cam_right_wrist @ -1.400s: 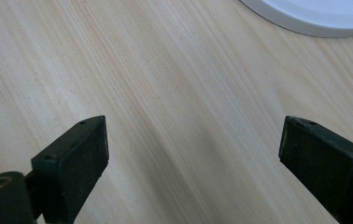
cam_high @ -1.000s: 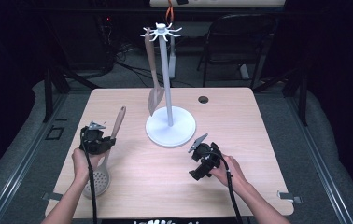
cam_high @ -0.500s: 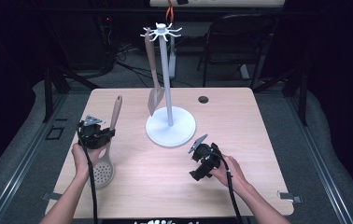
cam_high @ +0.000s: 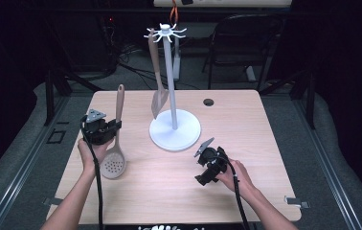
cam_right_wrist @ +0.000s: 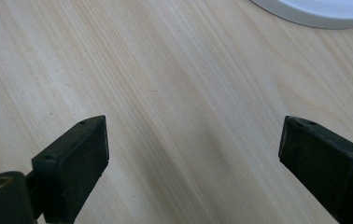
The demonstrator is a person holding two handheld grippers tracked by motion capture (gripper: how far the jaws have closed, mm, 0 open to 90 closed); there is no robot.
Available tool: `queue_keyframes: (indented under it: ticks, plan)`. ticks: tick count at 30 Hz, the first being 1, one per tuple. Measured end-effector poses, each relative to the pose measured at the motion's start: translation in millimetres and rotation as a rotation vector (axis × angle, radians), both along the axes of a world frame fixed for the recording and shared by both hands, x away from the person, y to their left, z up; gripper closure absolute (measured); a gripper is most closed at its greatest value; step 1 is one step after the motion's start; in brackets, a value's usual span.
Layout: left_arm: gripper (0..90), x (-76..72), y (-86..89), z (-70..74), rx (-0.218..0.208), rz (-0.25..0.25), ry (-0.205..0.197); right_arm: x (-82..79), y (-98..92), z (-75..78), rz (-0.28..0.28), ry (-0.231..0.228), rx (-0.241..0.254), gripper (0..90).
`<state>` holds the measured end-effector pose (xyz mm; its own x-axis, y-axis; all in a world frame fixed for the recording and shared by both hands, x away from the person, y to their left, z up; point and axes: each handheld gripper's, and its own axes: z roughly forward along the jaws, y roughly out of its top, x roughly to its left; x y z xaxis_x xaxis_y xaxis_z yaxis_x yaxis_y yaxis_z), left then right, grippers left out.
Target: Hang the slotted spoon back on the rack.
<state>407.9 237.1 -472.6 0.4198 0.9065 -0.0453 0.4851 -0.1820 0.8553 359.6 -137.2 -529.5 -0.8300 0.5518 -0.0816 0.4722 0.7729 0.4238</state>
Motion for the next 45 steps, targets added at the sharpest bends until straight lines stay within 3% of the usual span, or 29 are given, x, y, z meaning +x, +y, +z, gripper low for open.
queue_keyframes:
  ticks: [1, 8, 9, 20, 24, 30, 45]
  plan:
    - [76.0, 1.7, -1.0, 0.3, 0.003, 0.001, -0.002, -0.3, 0.5, -0.6, -0.001, 0.002, 0.018, 8.2]
    - [76.0, 10.2, -7.2, 1.3, -0.013, 0.006, -0.026, -0.6, 0.0, 0.8, 0.005, 0.0, -0.009, 8.2]
    - [75.9, 11.0, -7.7, 2.4, -0.009, 0.007, -0.027, -0.7, -0.2, -0.1, 0.0, 0.002, 0.01, 8.2]
    - [75.9, 22.5, -15.7, 16.7, -0.035, 0.011, -0.11, -1.9, -5.0, 0.3, -0.009, -0.005, 0.004, 8.2]
    - [76.0, 20.0, -19.2, 21.5, -0.044, 0.02, -0.164, -2.7, -5.1, 0.0, -0.005, -0.003, -0.002, 8.2]
    - [76.0, 17.5, -23.0, 28.2, -0.048, 0.019, -0.205, -4.2, -4.5, 0.5, 0.0, -0.001, -0.003, 8.2]
    - [75.9, -2.3, -38.4, 59.8, -0.034, -0.066, -0.248, -6.1, -6.6, 0.1, -0.006, -0.004, -0.011, 8.2]
